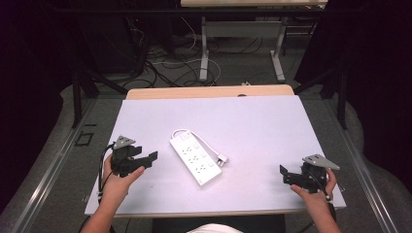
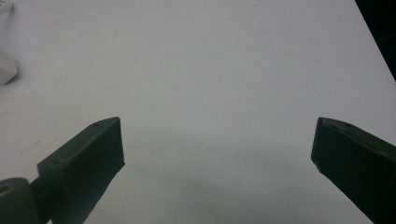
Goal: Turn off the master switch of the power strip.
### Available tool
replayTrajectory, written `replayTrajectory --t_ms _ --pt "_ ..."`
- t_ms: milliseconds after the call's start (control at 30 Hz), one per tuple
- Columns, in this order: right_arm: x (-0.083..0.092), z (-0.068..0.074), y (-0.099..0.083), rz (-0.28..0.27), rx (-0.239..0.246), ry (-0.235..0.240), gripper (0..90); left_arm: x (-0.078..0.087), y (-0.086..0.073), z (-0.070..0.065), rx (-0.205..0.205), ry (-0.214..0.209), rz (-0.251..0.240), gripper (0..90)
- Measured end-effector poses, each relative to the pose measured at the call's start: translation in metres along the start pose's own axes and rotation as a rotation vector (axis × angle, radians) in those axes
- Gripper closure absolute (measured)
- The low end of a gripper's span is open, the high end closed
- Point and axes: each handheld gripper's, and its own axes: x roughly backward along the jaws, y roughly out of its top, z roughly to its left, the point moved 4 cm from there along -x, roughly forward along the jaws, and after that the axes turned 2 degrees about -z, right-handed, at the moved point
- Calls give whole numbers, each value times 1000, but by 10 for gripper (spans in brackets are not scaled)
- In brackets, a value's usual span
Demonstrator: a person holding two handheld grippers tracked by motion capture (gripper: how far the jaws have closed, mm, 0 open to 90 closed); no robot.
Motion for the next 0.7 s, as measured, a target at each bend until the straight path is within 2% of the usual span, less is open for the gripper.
replayTrajectory --t_ms 100,267,700 --pt "0 0 0 0 -5 0 21 2 6 -1 -9 1 -1 317" --pt "1 0 0 5 0 -3 22 3 16 -5 10 -15 9 350" --pt "2 0 -1 13 6 -6 26 -4 37 -17 13 -47 15 362"
